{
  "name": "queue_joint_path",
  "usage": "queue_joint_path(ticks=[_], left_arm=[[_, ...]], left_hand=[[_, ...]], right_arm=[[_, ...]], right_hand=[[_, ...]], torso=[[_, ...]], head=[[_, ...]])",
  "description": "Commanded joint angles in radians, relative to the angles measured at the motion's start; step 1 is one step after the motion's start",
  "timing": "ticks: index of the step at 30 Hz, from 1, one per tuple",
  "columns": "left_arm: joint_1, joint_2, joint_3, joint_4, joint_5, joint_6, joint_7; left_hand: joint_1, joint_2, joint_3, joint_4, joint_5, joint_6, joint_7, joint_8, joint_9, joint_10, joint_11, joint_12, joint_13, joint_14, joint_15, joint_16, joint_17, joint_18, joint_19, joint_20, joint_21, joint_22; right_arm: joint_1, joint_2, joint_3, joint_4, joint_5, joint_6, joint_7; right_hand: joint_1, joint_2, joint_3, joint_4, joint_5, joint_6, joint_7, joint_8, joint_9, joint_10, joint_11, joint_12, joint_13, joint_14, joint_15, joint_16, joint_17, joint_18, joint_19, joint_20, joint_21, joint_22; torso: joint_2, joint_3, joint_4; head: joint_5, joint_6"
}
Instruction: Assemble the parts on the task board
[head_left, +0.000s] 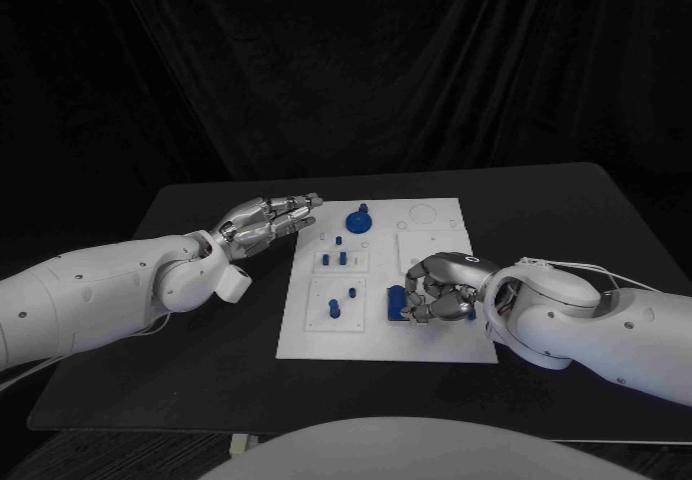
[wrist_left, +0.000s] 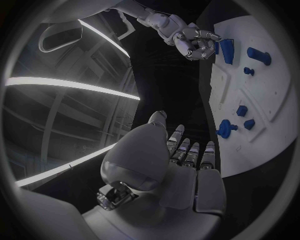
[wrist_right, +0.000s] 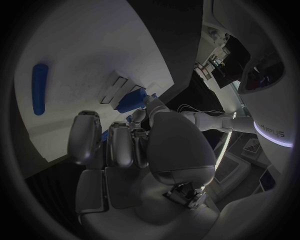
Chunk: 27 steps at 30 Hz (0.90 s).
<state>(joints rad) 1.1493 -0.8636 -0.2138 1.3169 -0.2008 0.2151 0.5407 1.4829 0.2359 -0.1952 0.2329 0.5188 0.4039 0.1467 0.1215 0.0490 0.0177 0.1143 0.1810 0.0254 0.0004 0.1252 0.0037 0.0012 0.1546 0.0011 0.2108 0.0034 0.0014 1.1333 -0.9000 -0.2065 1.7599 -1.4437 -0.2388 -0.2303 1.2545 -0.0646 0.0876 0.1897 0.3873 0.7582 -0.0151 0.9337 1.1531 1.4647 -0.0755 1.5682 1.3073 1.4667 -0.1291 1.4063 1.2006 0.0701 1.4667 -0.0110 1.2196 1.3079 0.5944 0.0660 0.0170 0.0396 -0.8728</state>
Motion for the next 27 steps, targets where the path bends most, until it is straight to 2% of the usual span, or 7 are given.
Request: queue_joint_path(ticks=[1,7,13,20,21,26,27], left_arm=[[-0.002,0.000,0.001,0.003,0.004,0.008,0.023],[-0.002,-0.001,0.001,0.003,0.004,0.008,0.021],[-0.002,-0.001,0.001,0.002,0.004,0.010,0.019],[-0.003,0.001,0.001,0.001,0.004,0.015,0.014],[-0.003,0.001,0.001,0.001,0.004,0.015,0.013],[-0.004,0.000,0.001,0.001,0.004,0.017,0.011],[-0.004,0.000,0.001,0.001,0.004,0.017,0.010]], left_hand=[[0.010,0.002,0.000,-0.005,0.006,0.002,0.001,0.006,0.001,-0.001,0.007,0.002,0.001,0.000,0.005,-0.004,-0.001,0.005,-0.001,0.009,-0.003,-0.001],[0.010,0.002,0.000,-0.005,0.006,0.002,0.001,0.006,0.001,-0.001,0.007,0.002,0.001,0.000,0.005,-0.004,-0.001,0.005,-0.001,0.009,-0.003,-0.001],[0.010,0.002,0.000,-0.005,0.006,0.002,0.001,0.006,0.001,-0.001,0.007,0.002,0.001,0.000,0.005,-0.004,-0.001,0.005,-0.001,0.009,-0.003,-0.001],[0.014,0.003,0.003,-0.010,0.008,0.001,0.002,0.007,0.001,0.000,0.008,0.002,0.001,0.000,0.006,-0.004,-0.001,0.005,-0.001,0.010,-0.003,-0.001],[0.014,0.003,0.003,-0.010,0.008,0.001,0.002,0.007,0.001,0.000,0.008,0.002,0.001,0.000,0.006,-0.004,-0.001,0.005,-0.001,0.010,-0.003,-0.001],[0.018,0.002,0.006,-0.015,0.011,0.001,0.003,0.008,0.001,0.000,0.008,0.002,0.001,0.000,0.007,-0.004,-0.001,0.005,-0.001,0.010,-0.003,-0.001],[0.019,0.002,0.006,-0.016,0.011,0.002,0.003,0.008,0.001,0.000,0.009,0.002,0.001,0.000,0.007,-0.004,-0.001,0.005,-0.001,0.011,-0.003,-0.001]], right_arm=[[-0.006,0.004,0.001,-0.006,-0.023,-0.045,0.013],[-0.009,0.008,0.001,-0.016,-0.023,-0.056,0.007],[-0.011,0.008,0.001,-0.017,-0.023,-0.049,-0.001],[-0.013,0.008,0.001,-0.014,-0.023,-0.024,-0.015],[-0.014,0.008,0.001,-0.014,-0.023,-0.020,-0.018],[-0.020,0.009,0.001,-0.015,-0.023,0.002,-0.036],[-0.021,0.009,0.001,-0.015,-0.023,0.006,-0.040]], right_hand=[[0.015,0.003,0.009,0.008,0.066,0.009,-0.002,0.010,0.004,0.106,-0.009,0.003,0.263,0.041,-0.007,0.002,0.000,-0.005,0.024,-0.010,-0.003,0.177],[0.044,-0.008,0.057,0.014,0.227,0.015,-0.004,0.008,-0.005,0.106,-0.012,0.003,0.263,0.039,-0.009,-0.004,-0.010,-0.003,0.021,-0.013,-0.012,0.175],[0.060,-0.018,0.096,0.012,0.284,0.019,-0.003,0.008,-0.009,0.106,-0.011,0.003,0.263,0.038,-0.009,-0.007,-0.015,-0.003,0.019,-0.013,-0.015,0.174],[0.053,-0.027,0.108,0.015,0.105,0.032,-0.002,0.026,-0.003,0.106,-0.009,0.003,0.263,0.038,-0.007,-0.008,-0.015,-0.003,0.018,-0.011,-0.015,0.174],[0.048,-0.029,0.100,0.016,0.042,0.035,-0.002,0.033,0.000,0.106,-0.009,0.003,0.263,0.038,-0.007,-0.009,-0.015,-0.003,0.018,-0.011,-0.015,0.174],[0.044,-0.031,0.074,0.014,-0.081,0.021,0.000,0.035,-0.001,0.106,-0.008,0.003,0.263,0.038,-0.006,-0.012,-0.020,-0.002,0.017,-0.010,-0.020,0.173],[0.031,-0.034,0.054,0.022,-0.147,0.018,0.001,0.039,0.001,0.106,-0.007,0.003,0.263,0.038,-0.005,-0.012,-0.020,-0.002,0.017,-0.009,-0.019,0.173]], torso=[[0.000,0.0000,-0.0001],[0.000,0.0000,-0.0001],[0.000,-0.0002,0.0004],[0.000,0.0001,-0.0003],[0.000,0.0001,-0.0004],[0.000,-0.0001,-0.0004],[0.000,-0.0001,-0.0002]], head=[[0.000,0.000],[0.002,0.000],[0.000,0.000],[-0.001,0.000],[-0.001,0.000],[0.001,0.000],[0.001,0.000]])
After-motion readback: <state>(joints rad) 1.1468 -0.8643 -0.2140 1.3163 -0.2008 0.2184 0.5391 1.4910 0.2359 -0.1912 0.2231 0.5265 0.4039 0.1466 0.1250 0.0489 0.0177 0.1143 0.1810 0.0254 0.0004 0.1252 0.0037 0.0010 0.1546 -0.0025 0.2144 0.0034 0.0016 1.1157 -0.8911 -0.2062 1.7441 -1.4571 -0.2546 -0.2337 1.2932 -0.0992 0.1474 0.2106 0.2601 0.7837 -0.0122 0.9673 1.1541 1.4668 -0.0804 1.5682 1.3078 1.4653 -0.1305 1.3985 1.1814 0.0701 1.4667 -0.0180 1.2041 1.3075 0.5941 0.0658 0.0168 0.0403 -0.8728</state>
